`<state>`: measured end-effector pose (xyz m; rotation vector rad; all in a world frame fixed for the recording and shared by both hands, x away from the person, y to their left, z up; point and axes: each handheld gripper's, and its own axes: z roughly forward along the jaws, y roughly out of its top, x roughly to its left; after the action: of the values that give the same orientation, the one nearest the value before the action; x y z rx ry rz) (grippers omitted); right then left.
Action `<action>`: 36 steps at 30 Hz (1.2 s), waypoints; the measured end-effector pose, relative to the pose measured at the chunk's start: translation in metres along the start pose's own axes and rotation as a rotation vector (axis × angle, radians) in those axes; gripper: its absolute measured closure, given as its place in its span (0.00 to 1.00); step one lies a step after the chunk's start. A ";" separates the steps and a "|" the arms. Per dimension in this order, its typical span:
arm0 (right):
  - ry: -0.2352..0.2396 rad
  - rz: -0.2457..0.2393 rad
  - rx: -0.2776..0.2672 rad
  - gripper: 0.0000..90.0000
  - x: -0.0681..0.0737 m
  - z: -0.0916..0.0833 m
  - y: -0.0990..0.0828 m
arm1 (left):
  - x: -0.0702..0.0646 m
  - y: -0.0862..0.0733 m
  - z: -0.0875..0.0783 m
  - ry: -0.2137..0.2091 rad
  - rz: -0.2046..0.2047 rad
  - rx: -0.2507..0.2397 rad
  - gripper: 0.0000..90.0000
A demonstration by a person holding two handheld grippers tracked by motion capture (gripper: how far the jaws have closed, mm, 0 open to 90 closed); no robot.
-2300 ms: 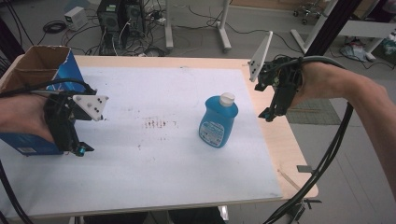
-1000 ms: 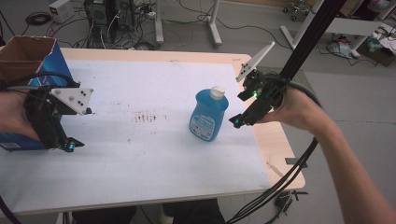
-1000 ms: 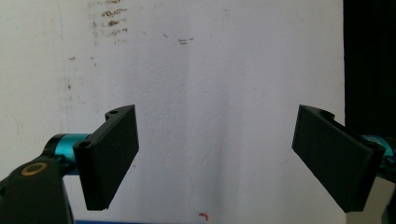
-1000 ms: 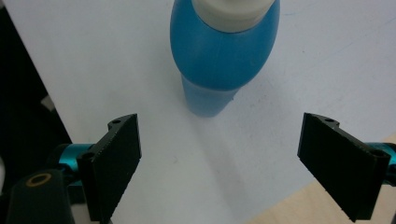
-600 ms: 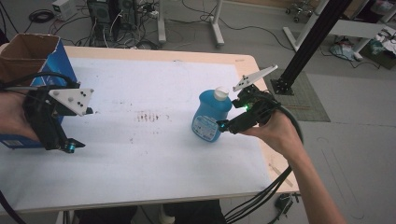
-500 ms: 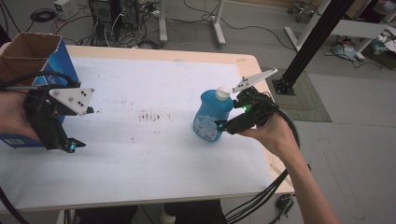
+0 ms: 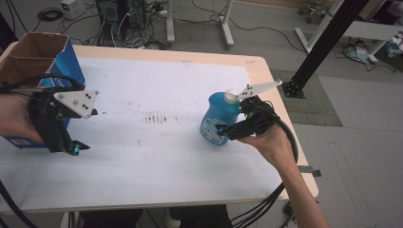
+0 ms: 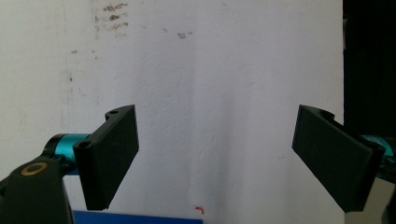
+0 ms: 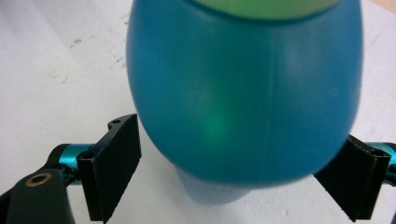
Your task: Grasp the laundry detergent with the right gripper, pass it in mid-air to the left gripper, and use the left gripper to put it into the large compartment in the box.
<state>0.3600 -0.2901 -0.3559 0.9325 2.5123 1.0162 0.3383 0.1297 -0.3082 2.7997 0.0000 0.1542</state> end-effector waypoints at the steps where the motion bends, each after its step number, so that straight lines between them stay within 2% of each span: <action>1: 0.001 0.000 -0.006 0.14 0.000 0.000 0.000 | 0.000 0.000 0.000 -0.001 0.003 0.002 0.16; 19: -0.026 0.012 -0.033 0.14 0.001 0.011 -0.004 | 0.000 -0.003 0.001 -0.001 -0.003 -0.001 0.16; 21: -0.032 0.012 -0.036 0.17 0.001 0.011 -0.004 | -0.001 -0.003 0.001 -0.003 -0.010 -0.002 0.16; 22: -0.029 0.011 -0.040 0.19 0.001 0.010 -0.005 | 0.000 -0.003 0.000 -0.001 0.001 0.001 0.16; 25: -0.052 0.017 -0.059 0.20 0.001 0.009 -0.006 | -0.001 -0.003 0.001 -0.003 -0.008 -0.002 0.16; 32: -0.045 0.027 -0.064 0.23 -0.001 0.008 -0.007 | -0.001 -0.004 0.002 -0.003 -0.010 -0.003 0.16; 33: -0.042 0.026 -0.065 0.26 -0.001 0.008 -0.007 | -0.001 -0.004 0.001 -0.003 -0.009 -0.002 0.16; 36: -0.042 0.014 -0.073 0.27 0.000 0.007 -0.007 | 0.000 -0.004 0.001 -0.003 -0.010 -0.004 0.16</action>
<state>0.3606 -0.2901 -0.3657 0.9421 2.4207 1.0741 0.3382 0.1332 -0.3110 2.7955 0.0127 0.1477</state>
